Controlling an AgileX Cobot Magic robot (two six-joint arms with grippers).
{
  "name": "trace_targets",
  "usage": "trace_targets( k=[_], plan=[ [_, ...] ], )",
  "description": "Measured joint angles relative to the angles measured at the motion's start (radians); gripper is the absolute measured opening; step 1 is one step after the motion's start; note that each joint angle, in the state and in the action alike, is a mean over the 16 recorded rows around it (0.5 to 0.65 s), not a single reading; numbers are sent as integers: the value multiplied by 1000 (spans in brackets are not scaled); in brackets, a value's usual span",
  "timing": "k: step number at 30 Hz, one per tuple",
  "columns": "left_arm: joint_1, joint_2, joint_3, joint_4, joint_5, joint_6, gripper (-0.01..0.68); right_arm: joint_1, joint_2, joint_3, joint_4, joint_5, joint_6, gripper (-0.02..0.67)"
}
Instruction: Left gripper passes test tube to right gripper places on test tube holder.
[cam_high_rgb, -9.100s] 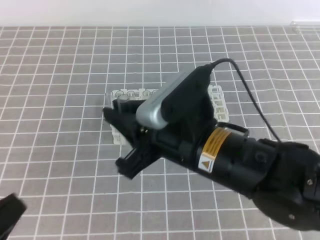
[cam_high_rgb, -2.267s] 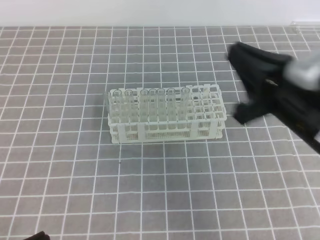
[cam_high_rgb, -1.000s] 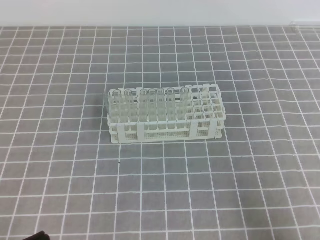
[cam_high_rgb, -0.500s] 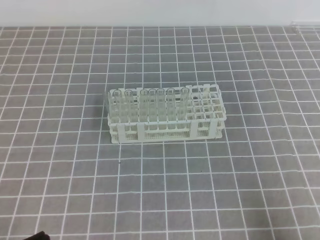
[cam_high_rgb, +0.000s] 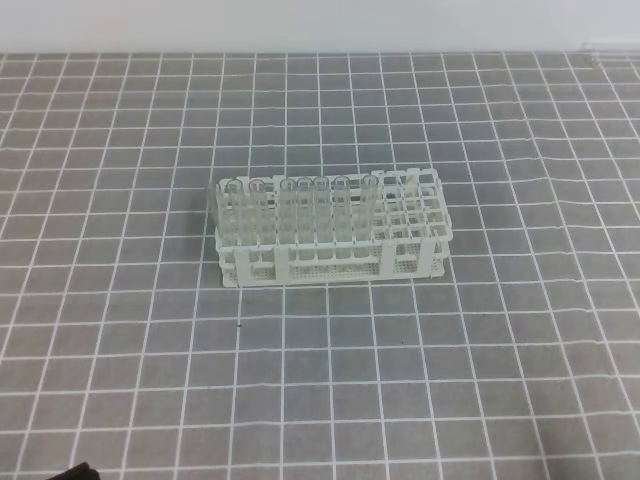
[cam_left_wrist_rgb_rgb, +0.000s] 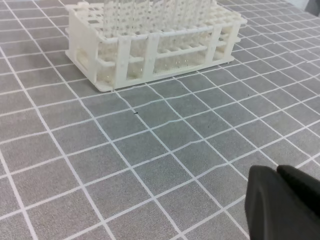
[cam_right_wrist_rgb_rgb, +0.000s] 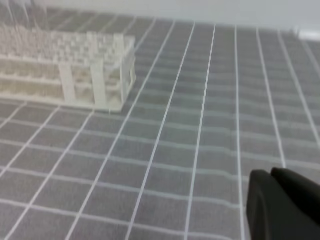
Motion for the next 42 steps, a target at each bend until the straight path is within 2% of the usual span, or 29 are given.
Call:
trace_targets(
  k=[16, 32, 42],
  plan=[
    [0, -2, -4, -1, 5, 1, -1, -56, -9, 0, -2, 46, -2, -13],
    [0, -2, -5, 0, 3, 2, -1, -59, -9, 0, -4, 47, -2, -13],
    [1, -4, -5, 95, -7, 17, -2, -59, -9, 0, -4, 47, -2, -13]
  ],
)
